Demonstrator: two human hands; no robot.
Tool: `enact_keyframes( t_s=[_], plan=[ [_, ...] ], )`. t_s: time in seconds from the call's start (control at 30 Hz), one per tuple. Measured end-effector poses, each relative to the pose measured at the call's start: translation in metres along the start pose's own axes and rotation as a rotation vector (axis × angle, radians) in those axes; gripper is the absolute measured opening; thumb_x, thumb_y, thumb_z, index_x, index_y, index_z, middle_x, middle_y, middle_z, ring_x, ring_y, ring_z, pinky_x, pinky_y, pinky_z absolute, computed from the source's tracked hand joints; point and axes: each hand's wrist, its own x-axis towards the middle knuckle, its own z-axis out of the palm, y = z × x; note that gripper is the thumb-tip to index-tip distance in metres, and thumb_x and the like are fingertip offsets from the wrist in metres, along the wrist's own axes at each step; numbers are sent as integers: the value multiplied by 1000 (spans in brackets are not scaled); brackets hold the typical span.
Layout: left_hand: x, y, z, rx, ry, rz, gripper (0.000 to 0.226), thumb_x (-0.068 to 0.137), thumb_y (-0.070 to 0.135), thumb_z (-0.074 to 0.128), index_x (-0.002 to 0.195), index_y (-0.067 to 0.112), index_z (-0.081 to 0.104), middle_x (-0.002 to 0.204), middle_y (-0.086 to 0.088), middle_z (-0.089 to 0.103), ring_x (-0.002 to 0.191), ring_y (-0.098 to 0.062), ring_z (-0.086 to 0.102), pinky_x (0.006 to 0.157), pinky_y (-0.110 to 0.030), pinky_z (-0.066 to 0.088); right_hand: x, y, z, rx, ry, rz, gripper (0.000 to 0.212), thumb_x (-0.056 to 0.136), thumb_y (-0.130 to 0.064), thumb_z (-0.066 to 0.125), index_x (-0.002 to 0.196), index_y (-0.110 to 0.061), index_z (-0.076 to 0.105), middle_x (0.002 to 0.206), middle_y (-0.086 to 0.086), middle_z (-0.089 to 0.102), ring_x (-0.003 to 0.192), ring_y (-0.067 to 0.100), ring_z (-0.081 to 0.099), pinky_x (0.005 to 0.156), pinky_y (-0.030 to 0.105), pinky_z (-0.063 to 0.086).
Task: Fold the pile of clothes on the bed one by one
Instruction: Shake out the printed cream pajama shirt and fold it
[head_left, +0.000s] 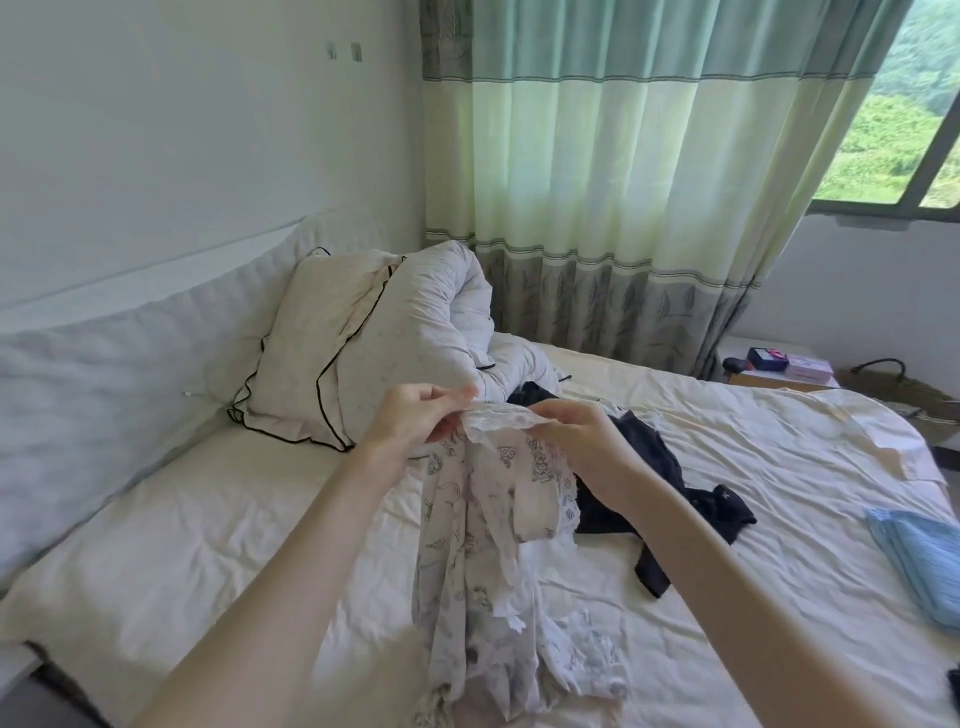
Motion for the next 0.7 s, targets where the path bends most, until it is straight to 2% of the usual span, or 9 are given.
enact_keyframes(
  t_s=[0.13, 0.2, 0.27, 0.33, 0.37, 0.43, 0.53, 0.63, 0.7],
  plan=[
    [-23, -30, 2, -208, -157, 3, 51, 61, 47, 72, 95, 9, 69, 88, -6, 73, 80, -16, 68, 74, -25, 56, 6, -9, -1, 143, 18, 101, 9, 84, -2, 66, 82, -7, 73, 86, 17, 71, 78, 26, 65, 74, 35, 54],
    [-33, -42, 10, -152, -164, 43, 63, 58, 50, 78, 109, 13, 66, 99, -1, 72, 90, -15, 69, 80, -30, 57, 7, -10, -1, 172, -1, 120, 7, 84, -2, 66, 86, -5, 72, 89, 21, 70, 79, 28, 66, 74, 36, 55],
    [-38, -50, 21, 12, -114, 125, 57, 60, 48, 83, 107, 21, 66, 99, 6, 71, 90, -8, 67, 79, -27, 56, 9, -10, 1, 170, -12, 130, 8, 84, -2, 65, 87, -4, 72, 90, 22, 70, 81, 31, 67, 79, 42, 55],
    [-40, -55, 29, 149, -14, 202, 33, 69, 34, 82, 98, 23, 68, 92, 9, 72, 78, 2, 65, 71, -17, 52, 10, -9, 3, 144, -26, 136, 11, 85, -2, 65, 92, -3, 73, 91, 23, 70, 87, 37, 66, 85, 47, 51],
    [-39, -57, 30, 199, 49, 231, 22, 75, 24, 78, 95, 20, 70, 88, 8, 72, 72, 4, 64, 70, -17, 50, 10, -9, 2, 120, -36, 128, 15, 85, -2, 64, 97, -3, 73, 91, 21, 71, 89, 36, 66, 85, 46, 51],
    [-35, -61, 23, 275, 119, 245, 16, 82, 16, 71, 96, 10, 73, 83, 1, 72, 72, -3, 65, 74, -25, 53, 9, -6, -3, 72, -73, 77, 20, 86, -2, 63, 100, -10, 74, 91, 13, 73, 89, 28, 68, 83, 39, 53],
    [-30, -60, 3, 326, 147, 200, 19, 87, 20, 66, 96, 4, 70, 86, -9, 71, 83, -24, 66, 80, -41, 54, 3, 1, -10, -51, -38, -79, 27, 85, 1, 64, 91, -23, 75, 87, -1, 74, 84, 10, 69, 76, 21, 55],
    [-26, -56, -10, 307, 167, 171, 9, 90, 19, 61, 91, 10, 64, 87, -9, 68, 86, -27, 65, 80, -44, 55, -3, 9, -8, -218, 80, -265, 19, 81, -2, 70, 96, -12, 75, 88, -2, 72, 79, 0, 64, 74, 10, 49],
    [-26, -49, -12, 160, 127, 94, 8, 92, 19, 58, 89, 13, 62, 89, -8, 67, 86, -26, 64, 76, -39, 56, -7, 12, -6, -298, 166, -374, 16, 80, -3, 71, 94, -9, 76, 83, -6, 70, 75, -6, 61, 71, 5, 45]
  ],
)
